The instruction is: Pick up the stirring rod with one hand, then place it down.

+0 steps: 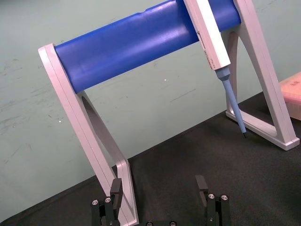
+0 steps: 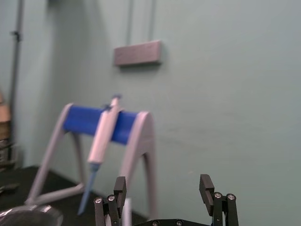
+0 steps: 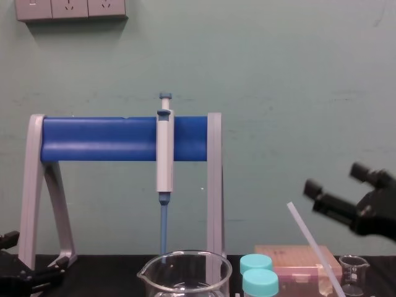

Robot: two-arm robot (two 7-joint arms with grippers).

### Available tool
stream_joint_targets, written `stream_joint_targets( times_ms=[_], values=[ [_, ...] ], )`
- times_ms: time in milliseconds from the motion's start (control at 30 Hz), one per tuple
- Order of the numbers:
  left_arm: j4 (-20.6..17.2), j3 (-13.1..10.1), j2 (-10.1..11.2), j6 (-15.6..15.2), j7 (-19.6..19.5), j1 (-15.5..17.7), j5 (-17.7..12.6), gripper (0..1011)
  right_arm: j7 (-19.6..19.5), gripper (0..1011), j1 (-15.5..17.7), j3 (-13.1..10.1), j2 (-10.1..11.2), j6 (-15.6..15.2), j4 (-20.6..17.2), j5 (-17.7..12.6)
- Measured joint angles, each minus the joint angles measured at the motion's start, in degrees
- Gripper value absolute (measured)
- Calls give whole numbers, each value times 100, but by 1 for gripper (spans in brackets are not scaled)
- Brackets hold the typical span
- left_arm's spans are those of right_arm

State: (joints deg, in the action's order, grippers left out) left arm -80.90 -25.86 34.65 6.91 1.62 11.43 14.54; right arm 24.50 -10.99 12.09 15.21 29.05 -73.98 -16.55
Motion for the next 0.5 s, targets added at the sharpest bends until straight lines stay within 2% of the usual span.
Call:
stream_joint_targets(
  times_ms=[133,200,233,267,333,367,467,500],
  values=[
    [0,0,0,0,0,0,0,1000,-479,1003,184,-218,-133,-73,-314,209],
    [0,0,0,0,0,0,0,1000,-779,1003,301,-334,-220,-345,-504,303],
    [0,0,0,0,0,0,0,1000,-958,1003,370,-415,-277,-575,-616,329],
    [0,0,0,0,0,0,0,1000,-958,1003,370,-415,-277,-575,-616,329],
    [0,0,0,0,0,0,0,1000,-1150,1003,443,-511,-348,-920,-737,337],
    [0,0,0,0,0,0,0,1001,-1253,1003,476,-569,-389,-1211,-793,325],
    [0,0,0,0,0,0,0,1000,-1393,1003,499,-647,-433,-1659,-837,312],
    [0,0,0,0,0,0,0,1000,-1456,1003,500,-689,-452,-1979,-851,299]
  ],
)
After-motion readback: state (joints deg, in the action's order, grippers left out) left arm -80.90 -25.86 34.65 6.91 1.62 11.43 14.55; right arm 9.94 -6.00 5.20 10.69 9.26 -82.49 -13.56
